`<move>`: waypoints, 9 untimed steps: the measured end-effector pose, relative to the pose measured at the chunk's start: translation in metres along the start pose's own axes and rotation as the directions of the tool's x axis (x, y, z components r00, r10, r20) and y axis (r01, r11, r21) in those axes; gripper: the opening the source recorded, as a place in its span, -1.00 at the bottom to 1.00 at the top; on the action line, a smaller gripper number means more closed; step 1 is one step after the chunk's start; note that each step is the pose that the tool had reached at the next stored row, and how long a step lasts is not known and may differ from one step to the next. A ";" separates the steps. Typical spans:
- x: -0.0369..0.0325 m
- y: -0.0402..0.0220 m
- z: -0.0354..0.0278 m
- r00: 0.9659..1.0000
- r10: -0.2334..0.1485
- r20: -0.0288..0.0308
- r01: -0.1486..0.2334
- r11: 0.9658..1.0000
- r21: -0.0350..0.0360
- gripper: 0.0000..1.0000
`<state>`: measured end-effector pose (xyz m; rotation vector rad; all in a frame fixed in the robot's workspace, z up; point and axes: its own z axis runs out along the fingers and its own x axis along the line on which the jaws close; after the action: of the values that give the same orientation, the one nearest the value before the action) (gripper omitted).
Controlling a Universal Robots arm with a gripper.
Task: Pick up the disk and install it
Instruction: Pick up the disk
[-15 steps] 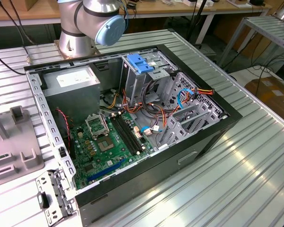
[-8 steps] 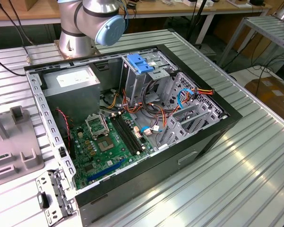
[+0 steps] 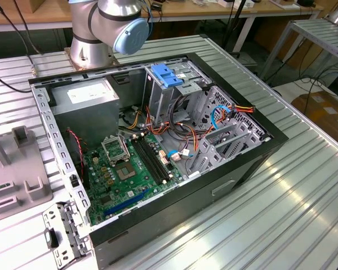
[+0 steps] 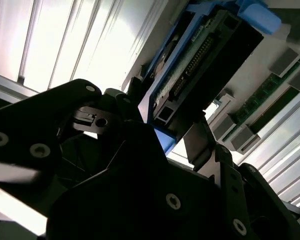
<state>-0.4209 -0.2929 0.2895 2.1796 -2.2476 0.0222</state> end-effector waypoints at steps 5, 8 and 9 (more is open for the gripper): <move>-0.0002 0.0001 0.0088 1.000 0.000 0.000 0.000 1.000 0.000 0.23; -0.0002 0.0002 0.0105 1.000 0.000 0.000 0.000 1.000 0.000 0.23; -0.0002 0.0002 0.0105 1.000 0.000 0.000 0.000 1.000 0.000 0.23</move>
<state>-0.4211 -0.2929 0.2790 2.1795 -2.2475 0.0220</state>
